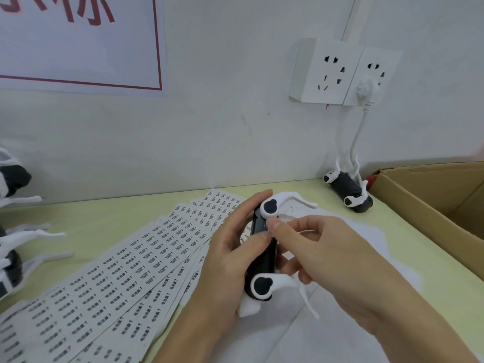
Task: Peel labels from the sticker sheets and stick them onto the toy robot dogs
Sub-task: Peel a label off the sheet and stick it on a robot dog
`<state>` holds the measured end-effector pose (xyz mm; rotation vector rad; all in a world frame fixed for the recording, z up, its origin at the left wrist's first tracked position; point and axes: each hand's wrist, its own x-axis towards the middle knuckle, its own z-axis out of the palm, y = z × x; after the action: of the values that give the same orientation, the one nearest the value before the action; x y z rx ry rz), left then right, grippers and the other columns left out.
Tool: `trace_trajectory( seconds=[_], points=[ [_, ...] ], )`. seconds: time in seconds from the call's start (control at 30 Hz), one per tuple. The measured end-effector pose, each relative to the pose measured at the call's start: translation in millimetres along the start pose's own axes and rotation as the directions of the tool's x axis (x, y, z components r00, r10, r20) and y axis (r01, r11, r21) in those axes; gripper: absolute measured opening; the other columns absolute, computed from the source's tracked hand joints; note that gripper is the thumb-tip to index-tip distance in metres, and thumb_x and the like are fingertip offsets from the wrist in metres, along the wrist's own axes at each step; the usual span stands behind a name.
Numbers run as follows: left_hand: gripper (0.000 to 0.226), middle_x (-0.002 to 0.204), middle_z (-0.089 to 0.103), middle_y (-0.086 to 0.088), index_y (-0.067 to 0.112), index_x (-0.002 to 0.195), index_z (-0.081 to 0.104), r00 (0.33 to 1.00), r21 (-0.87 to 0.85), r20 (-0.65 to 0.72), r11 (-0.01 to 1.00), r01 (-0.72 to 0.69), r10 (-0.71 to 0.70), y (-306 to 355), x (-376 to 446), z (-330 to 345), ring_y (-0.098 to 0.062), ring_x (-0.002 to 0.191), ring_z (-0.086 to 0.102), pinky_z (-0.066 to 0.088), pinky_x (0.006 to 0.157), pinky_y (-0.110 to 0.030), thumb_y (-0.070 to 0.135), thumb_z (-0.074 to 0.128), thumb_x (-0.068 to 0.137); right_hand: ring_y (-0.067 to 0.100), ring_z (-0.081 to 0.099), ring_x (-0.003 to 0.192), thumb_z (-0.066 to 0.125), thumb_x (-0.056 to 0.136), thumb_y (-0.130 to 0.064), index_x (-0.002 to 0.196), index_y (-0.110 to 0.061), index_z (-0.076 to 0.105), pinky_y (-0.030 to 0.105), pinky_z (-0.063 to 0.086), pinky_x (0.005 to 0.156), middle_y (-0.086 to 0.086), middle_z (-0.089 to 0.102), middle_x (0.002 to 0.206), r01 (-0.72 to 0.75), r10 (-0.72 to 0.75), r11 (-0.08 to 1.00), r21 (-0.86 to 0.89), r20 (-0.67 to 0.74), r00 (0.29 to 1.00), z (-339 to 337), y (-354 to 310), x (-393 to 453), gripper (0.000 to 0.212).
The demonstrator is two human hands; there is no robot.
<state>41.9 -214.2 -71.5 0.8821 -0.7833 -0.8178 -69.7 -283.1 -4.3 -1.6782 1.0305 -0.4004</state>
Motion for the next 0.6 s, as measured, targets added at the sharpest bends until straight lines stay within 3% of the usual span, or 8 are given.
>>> trace_trajectory(
  seconds=[0.17, 0.23, 0.33, 0.5, 0.6],
  points=[
    [0.048, 0.118, 0.072, -0.002, 0.037, 0.122, 0.070, 1.000, -0.035, -0.009, 0.999, 0.019, -0.019, 2.7, 0.3, 1.2, -0.019, 0.095, 0.070, 0.056, 0.078, -0.028, 0.032, 0.071, 0.075, 0.006, 0.057, 0.042, 0.072, 0.088, -0.025, 0.084, -0.017, 0.077, 0.011, 0.041, 0.043, 0.001, 0.071, 0.059, 0.081, -0.070, 0.972, 0.223, -0.057, 0.996, 8.5, 0.7, -0.1, 0.010],
    [0.049, 0.109, 0.072, -0.003, 0.035, 0.123, 0.070, 0.999, -0.066, -0.011, 0.997, 0.039, -0.040, 4.1, 0.8, 1.7, -0.018, 0.087, 0.067, 0.056, 0.074, -0.030, 0.029, 0.073, 0.075, 0.006, 0.060, 0.047, 0.073, 0.088, -0.017, 0.079, -0.016, 0.077, 0.012, 0.045, 0.047, 0.006, 0.072, 0.061, 0.084, -0.067, 0.957, 0.279, -0.070, 0.995, 9.2, 1.9, 1.1, 0.010],
    [0.043, 0.108, 0.074, -0.002, 0.034, 0.120, 0.073, 0.998, -0.090, -0.013, 0.995, 0.054, -0.056, 4.0, 1.2, 1.7, -0.015, 0.091, 0.069, 0.057, 0.072, -0.027, 0.018, 0.069, 0.081, 0.008, 0.066, 0.054, 0.073, 0.088, -0.011, 0.081, -0.014, 0.078, 0.015, 0.050, 0.053, 0.007, 0.075, 0.067, 0.056, -0.042, 0.947, 0.316, -0.051, 0.998, 6.2, 4.0, 4.1, 0.008],
    [0.045, 0.110, 0.075, -0.007, 0.031, 0.113, 0.077, 0.996, -0.228, -0.037, 0.971, 0.071, -0.082, 6.4, 1.5, 2.6, -0.018, 0.081, 0.071, 0.057, 0.061, -0.028, 0.010, 0.059, 0.079, 0.011, 0.067, 0.061, 0.065, 0.090, 0.002, 0.093, 0.001, 0.078, 0.015, 0.053, 0.057, 0.012, 0.075, 0.077, -0.037, 0.000, 0.889, 0.456, 0.080, 0.997, -1.4, 5.1, 6.1, 0.013],
    [0.049, 0.109, 0.076, -0.008, 0.031, 0.112, 0.077, 0.995, -0.270, -0.072, 0.962, 0.046, -0.068, 8.5, 2.4, 3.3, -0.020, 0.078, 0.072, 0.058, 0.063, -0.028, 0.004, 0.065, 0.072, 0.011, 0.057, 0.060, 0.064, 0.090, -0.001, 0.094, -0.008, 0.080, 0.020, 0.051, 0.060, 0.008, 0.068, 0.077, -0.046, -0.021, 0.902, 0.429, 0.150, 0.989, 0.3, 5.3, 5.8, 0.018]
  ],
)
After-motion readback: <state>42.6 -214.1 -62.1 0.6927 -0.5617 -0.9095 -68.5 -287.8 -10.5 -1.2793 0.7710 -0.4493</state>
